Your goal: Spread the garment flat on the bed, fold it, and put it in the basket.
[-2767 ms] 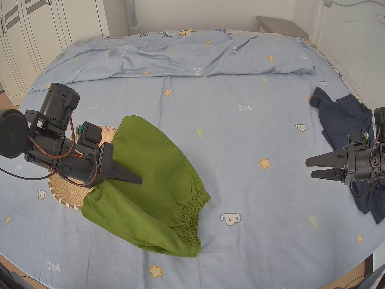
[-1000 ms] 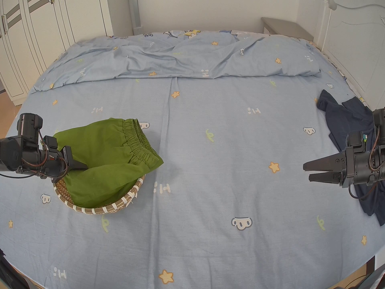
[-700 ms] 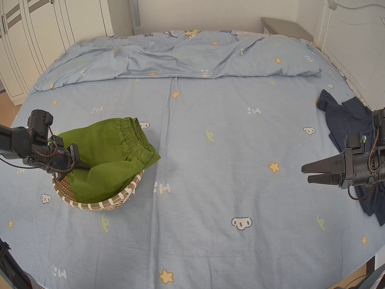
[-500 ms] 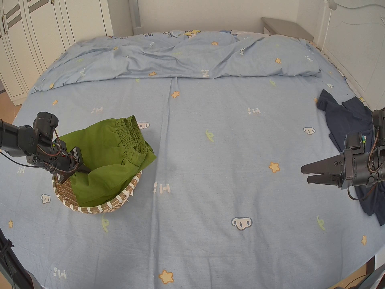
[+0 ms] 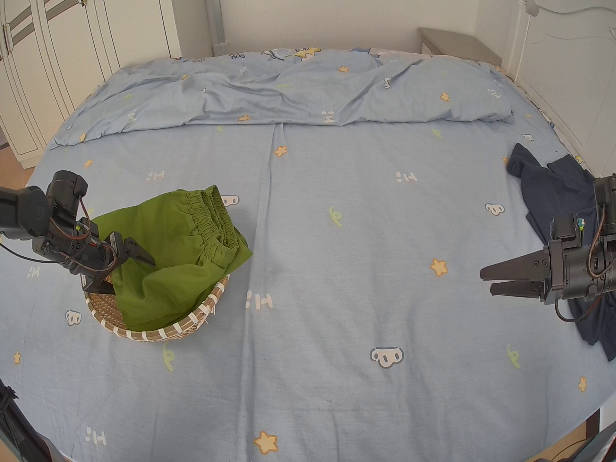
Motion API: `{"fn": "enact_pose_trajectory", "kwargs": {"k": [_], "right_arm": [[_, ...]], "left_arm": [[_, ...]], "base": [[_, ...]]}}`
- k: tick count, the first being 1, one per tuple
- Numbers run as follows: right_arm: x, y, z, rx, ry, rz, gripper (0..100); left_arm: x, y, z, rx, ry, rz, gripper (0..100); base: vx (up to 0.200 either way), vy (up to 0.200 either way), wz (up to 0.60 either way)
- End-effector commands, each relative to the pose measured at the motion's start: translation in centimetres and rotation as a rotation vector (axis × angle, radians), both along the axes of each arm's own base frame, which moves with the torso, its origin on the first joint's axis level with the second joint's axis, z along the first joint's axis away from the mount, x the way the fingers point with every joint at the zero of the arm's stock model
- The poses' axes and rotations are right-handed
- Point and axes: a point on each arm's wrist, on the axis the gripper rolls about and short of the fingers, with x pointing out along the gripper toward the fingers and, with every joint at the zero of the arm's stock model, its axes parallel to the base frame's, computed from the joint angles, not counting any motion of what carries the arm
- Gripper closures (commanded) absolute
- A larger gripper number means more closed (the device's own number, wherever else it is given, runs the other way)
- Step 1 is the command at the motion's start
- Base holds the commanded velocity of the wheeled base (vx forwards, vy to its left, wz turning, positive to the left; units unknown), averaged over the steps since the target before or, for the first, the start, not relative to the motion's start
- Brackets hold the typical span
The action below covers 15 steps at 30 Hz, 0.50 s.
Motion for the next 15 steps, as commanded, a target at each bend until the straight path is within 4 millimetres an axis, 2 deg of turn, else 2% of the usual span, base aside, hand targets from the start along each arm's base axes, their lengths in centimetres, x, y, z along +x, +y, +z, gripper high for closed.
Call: {"fn": "enact_pose_trajectory", "kwargs": {"k": [1, 4, 7, 11, 13, 14, 15], "right_arm": [[0.0, 0.0, -0.1, -0.001, 0.001, 0.003, 0], [-0.2, 0.1, -0.2, -0.004, 0.001, 0.012, 0], [-1.4, 0.1, -0.1, -0.006, -0.020, 0.018, 0], [-5.9, -0.6, -0.1, -0.028, -0.116, 0.031, 0], [-8.0, -0.9, -1.0, -0.052, -0.148, 0.031, 0], [-8.0, -0.9, -1.0, -0.052, -0.148, 0.031, 0], [-10.8, -1.5, -2.6, -0.092, -0.202, 0.025, 0]], "left_arm": [[-4.2, -0.5, 7.2, 0.062, -0.011, 0.033, 0], [-6.2, -0.5, 10.0, 0.073, 0.022, 0.040, 0], [-9.4, -1.0, 13.0, 0.096, 0.009, 0.014, 0], [-15.0, -2.7, 15.7, 0.109, -0.073, -0.020, 0], [-17.8, -4.0, 15.9, 0.099, -0.105, -0.065, 0], [-17.8, -4.0, 15.9, 0.099, -0.105, -0.065, 0], [-22.0, -4.8, 15.9, 0.074, -0.162, -0.080, 0]], "base": [[0.000, 0.000, 0.00], [0.000, 0.000, 0.00], [0.000, 0.000, 0.00], [0.000, 0.000, 0.00], [0.000, 0.000, 0.00], [0.000, 0.000, 0.00], [0.000, 0.000, 0.00]]}}
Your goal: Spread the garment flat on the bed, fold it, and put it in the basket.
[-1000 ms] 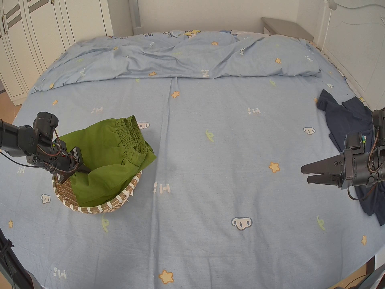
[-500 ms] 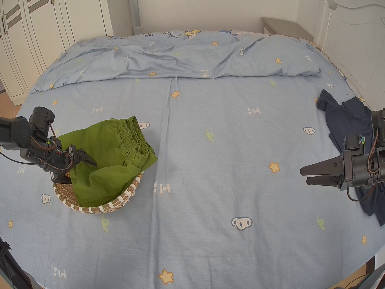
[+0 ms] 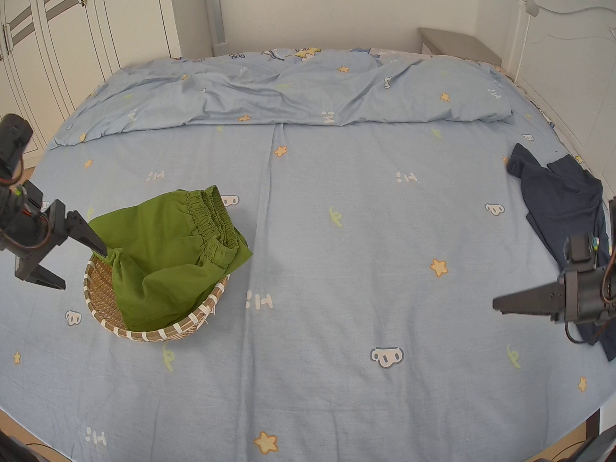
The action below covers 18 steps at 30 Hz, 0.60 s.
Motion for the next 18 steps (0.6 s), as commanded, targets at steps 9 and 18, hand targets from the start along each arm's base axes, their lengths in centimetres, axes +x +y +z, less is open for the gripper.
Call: {"fn": "enact_pose_trajectory", "kwargs": {"k": [9, 18], "right_arm": [[-16.0, -2.5, -4.3, -0.022, -0.395, -0.040, 0], [-21.4, -3.1, -7.5, 0.052, -0.429, -0.073, 0]], "left_arm": [[-25.8, -2.9, -1.1, -0.049, -0.489, 0.001, 0], [-30.9, -3.3, -10.6, -0.006, -0.640, 0.092, 0]], "base": [[0.000, 0.000, 0.00], [0.000, 0.000, 0.00]]}}
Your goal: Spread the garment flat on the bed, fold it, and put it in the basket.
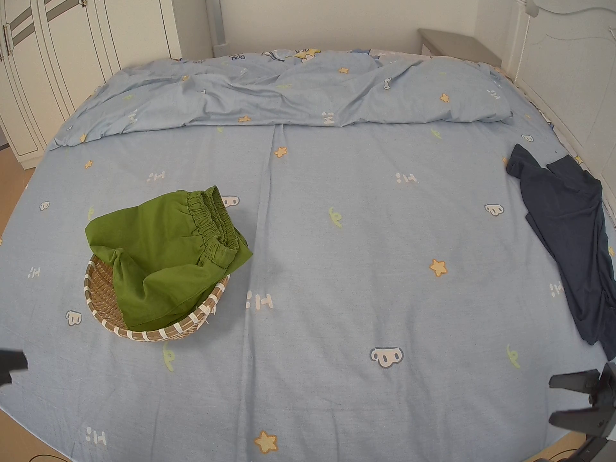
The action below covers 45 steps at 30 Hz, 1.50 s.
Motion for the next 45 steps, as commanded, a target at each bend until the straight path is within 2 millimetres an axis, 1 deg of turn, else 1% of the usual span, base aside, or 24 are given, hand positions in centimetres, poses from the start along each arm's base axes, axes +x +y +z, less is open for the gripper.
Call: {"fn": "enact_pose_trajectory", "kwargs": {"k": [1, 3, 4, 5, 8, 9, 10, 11, 12, 13, 14, 17, 18, 19, 20, 21, 24, 27, 29, 30, 31, 34, 37, 45], "right_arm": [[-6.9, -0.9, -4.3, 0.056, -0.182, -0.026, 0], [-7.5, -0.9, -5.5, 0.057, -0.201, -0.036, 0], [-7.3, -0.9, -5.9, 0.050, -0.198, -0.051, 0], [-7.1, -1.0, -6.4, 0.035, -0.188, -0.082, 0], [-6.7, -1.2, -6.6, -0.008, -0.214, -0.217, 0], [-6.7, -1.2, -6.6, -0.013, -0.219, -0.231, 0], [-6.4, -1.4, -6.6, -0.042, -0.239, -0.325, 0], [-6.3, -1.5, -6.7, -0.064, -0.250, -0.379, 0], [-6.3, -1.5, -6.7, -0.064, -0.250, -0.379, 0], [-6.1, -1.7, -6.7, -0.100, -0.275, -0.466, 0], [-6.0, -1.9, -6.7, -0.150, -0.299, -0.554, 0], [-5.9, -2.1, -6.9, -0.216, -0.322, -0.623, 0], [-5.9, -2.2, -7.0, -0.260, -0.338, -0.643, 0], [-5.9, -2.2, -7.0, -0.260, -0.338, -0.643, 0], [-5.8, -2.2, -7.2, -0.296, -0.355, -0.651, 0], [-5.8, -2.2, -7.2, -0.296, -0.355, -0.651, 0], [-5.2, -2.4, -7.5, -0.343, -0.445, -0.786, 0], [-5.2, -2.4, -7.5, -0.352, -0.443, -0.794, 0], [-5.3, -2.4, -7.5, -0.361, -0.444, -0.839, 0], [-5.6, -2.2, -7.6, -0.378, -0.464, -0.920, 0], [-5.9, -2.1, -7.7, -0.388, -0.492, -0.938, 0], [-6.0, -2.2, -7.8, -0.417, -0.551, -0.875, 0], [-5.9, -2.1, -8.2, -0.383, -0.535, -0.832, 0], [-5.8, -2.0, -8.4, -0.377, -0.530, -0.817, 0]], "left_arm": [[-7.9, -0.5, -10.3, -0.001, -0.233, 0.066, 0], [-7.6, -0.4, -12.2, 0.015, -0.312, 0.053, 0], [-7.3, -0.4, -13.1, 0.025, -0.339, 0.045, 0], [-6.6, -0.3, -14.2, 0.051, -0.357, 0.034, 0], [-4.2, 0.0, -16.8, 0.171, -0.392, 0.053, 0], [-3.9, 0.0, -17.1, 0.185, -0.399, 0.057, 0], [-2.8, 0.2, -18.0, 0.252, -0.476, 0.101, 0], [-2.4, 0.3, -18.1, 0.264, -0.530, 0.125, 0], [-2.4, 0.3, -18.1, 0.264, -0.530, 0.125, 0], [-1.9, 0.4, -18.4, 0.291, -0.601, 0.140, 0], [-1.5, 0.4, -18.9, 0.381, -0.661, 0.131, 0], [-1.5, 0.5, -19.2, 0.526, -0.624, 0.124, 0], [-1.6, 0.6, -19.3, 0.604, -0.597, 0.131, 0], [-1.6, 0.6, -19.3, 0.604, -0.597, 0.131, 0], [-1.5, 0.7, -19.2, 0.648, -0.609, 0.146, 0], [-1.5, 0.7, -19.2, 0.648, -0.609, 0.146, 0], [-1.5, 0.6, -19.7, 0.629, -0.570, 0.082, 0], [-1.6, 0.6, -19.7, 0.599, -0.576, 0.059, 0], [-1.6, 0.6, -19.7, 0.582, -0.577, 0.075, 0], [-1.6, 0.6, -19.7, 0.578, -0.584, 0.088, 0], [-1.8, 0.6, -19.8, 0.574, -0.607, 0.082, 0], [-2.1, 0.6, -19.8, 0.573, -0.667, 0.074, 0], [-2.1, 0.6, -19.8, 0.573, -0.667, 0.080, 0], [-2.1, 0.6, -19.8, 0.572, -0.668, 0.077, 0]], "base": [[0.000, 0.000, 0.00], [0.000, 0.000, 0.00], [0.000, 0.000, 0.00], [0.000, 0.000, 0.00], [0.000, 0.000, 0.00], [0.000, 0.000, 0.00], [0.000, 0.000, 0.00], [0.000, 0.000, 0.00], [0.000, 0.000, 0.00], [0.000, 0.000, 0.00], [0.000, 0.000, 0.00], [0.000, 0.000, 0.00], [0.000, 0.000, 0.00], [0.000, 0.000, 0.00], [0.000, 0.000, 0.00], [0.000, 0.000, 0.00], [0.000, 0.000, 0.00], [0.000, 0.000, 0.00], [0.000, 0.000, 0.00], [0.000, 0.000, 0.00], [0.000, 0.000, 0.00], [0.000, 0.000, 0.00], [0.000, 0.000, 0.00], [0.000, 0.000, 0.00]]}}
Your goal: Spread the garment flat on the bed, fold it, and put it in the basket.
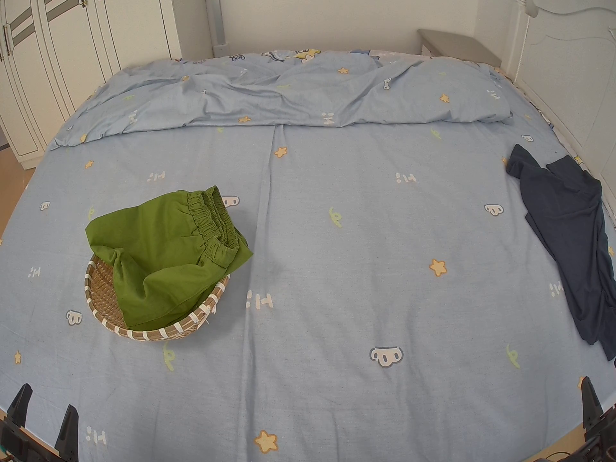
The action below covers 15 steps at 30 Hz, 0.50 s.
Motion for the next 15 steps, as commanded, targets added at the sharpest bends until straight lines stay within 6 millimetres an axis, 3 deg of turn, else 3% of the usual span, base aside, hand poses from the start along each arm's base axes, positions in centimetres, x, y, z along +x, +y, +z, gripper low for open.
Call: {"fn": "enact_pose_trajectory", "kwargs": {"k": [1, 15], "right_arm": [[-0.02, 0.00, -0.53, -0.002, -0.003, 0.002, 0], [-0.02, 0.00, -0.53, -0.002, -0.003, -0.002, 0]], "left_arm": [[-0.01, 0.00, -0.53, 0.000, -0.001, 0.000, 0], [-0.01, 0.00, -0.53, 0.000, -0.001, -0.002, 0]], "base": [[0.000, 0.000, 0.00], [0.000, 0.000, 0.00]]}}
